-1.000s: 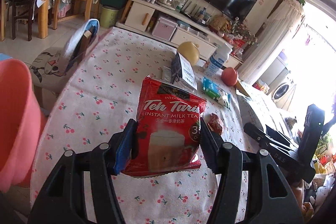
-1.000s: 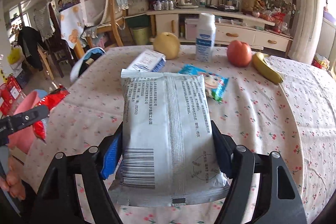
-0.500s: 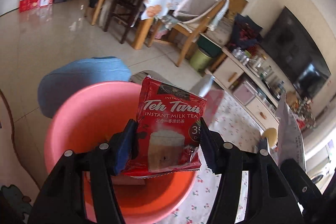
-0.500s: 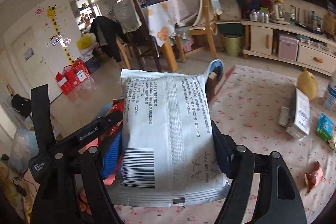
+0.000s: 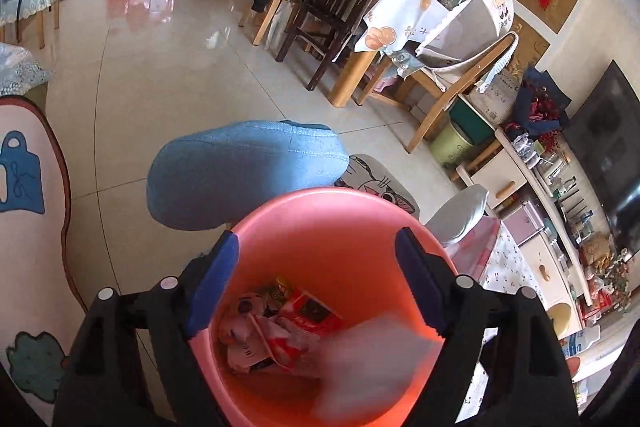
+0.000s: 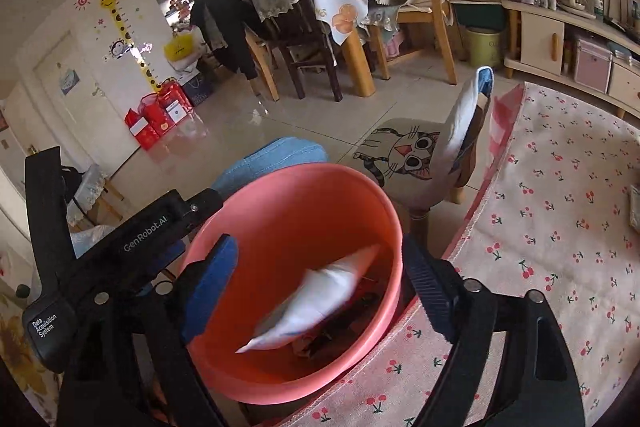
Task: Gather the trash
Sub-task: 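Open the left gripper over the pink bin while the right drops the white packet in, then move both grippers back toward the remaining wrappers on the table, then grasp the white milk carton with the left gripper while the right grasps the red snack wrapper, then lift the carton and red wrapper with both grippers toward the pink bin, then open the left gripper over the pink bin while the right releases the wrapper into it, then move both grippers back to the foil tray and blue wipes pack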
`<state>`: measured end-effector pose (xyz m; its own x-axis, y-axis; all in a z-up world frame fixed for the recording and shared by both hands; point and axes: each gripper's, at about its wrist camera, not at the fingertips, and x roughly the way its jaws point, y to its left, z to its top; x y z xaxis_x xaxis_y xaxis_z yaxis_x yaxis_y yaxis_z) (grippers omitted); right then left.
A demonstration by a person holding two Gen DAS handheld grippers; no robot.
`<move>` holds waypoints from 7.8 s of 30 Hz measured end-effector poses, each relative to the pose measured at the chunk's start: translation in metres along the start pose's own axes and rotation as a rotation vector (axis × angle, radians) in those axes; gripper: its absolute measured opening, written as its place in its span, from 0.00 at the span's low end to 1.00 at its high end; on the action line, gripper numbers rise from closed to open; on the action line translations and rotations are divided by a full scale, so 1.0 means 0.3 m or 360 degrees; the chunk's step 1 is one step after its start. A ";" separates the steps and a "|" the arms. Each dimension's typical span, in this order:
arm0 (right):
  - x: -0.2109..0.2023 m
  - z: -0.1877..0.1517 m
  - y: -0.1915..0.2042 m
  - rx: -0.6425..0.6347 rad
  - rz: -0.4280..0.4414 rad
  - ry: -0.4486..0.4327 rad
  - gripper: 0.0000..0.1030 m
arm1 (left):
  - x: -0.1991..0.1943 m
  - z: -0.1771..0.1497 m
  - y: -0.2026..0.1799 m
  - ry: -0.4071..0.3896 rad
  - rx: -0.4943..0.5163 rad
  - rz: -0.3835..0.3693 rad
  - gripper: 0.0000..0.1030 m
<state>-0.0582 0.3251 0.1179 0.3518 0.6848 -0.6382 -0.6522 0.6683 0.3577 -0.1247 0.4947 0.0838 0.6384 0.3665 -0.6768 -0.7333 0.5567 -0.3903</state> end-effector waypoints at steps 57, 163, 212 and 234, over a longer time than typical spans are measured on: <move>-0.776 -0.405 -0.683 0.0140 -0.0731 -0.0452 0.95 | -0.213 -0.516 -0.619 -0.0083 0.1041 -0.0645 0.93; -0.539 -0.428 -0.807 0.0218 -0.0540 0.0043 0.54 | -0.100 -0.603 -0.661 0.0332 0.1123 -0.0755 0.60; 0.031 -0.063 0.047 -0.0398 -0.0029 0.0129 0.79 | 0.067 -0.051 -0.036 0.0234 0.0011 -0.0240 0.71; -0.202 -0.172 -0.157 -0.0169 -0.0280 -0.0031 0.88 | 0.007 -0.110 -0.196 0.0034 0.0230 -0.0464 0.88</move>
<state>-0.0834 0.2372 0.1045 0.4787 0.5666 -0.6707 -0.6463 0.7444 0.1676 -0.0880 0.4381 0.0847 0.8106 0.1611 -0.5630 -0.4784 0.7366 -0.4780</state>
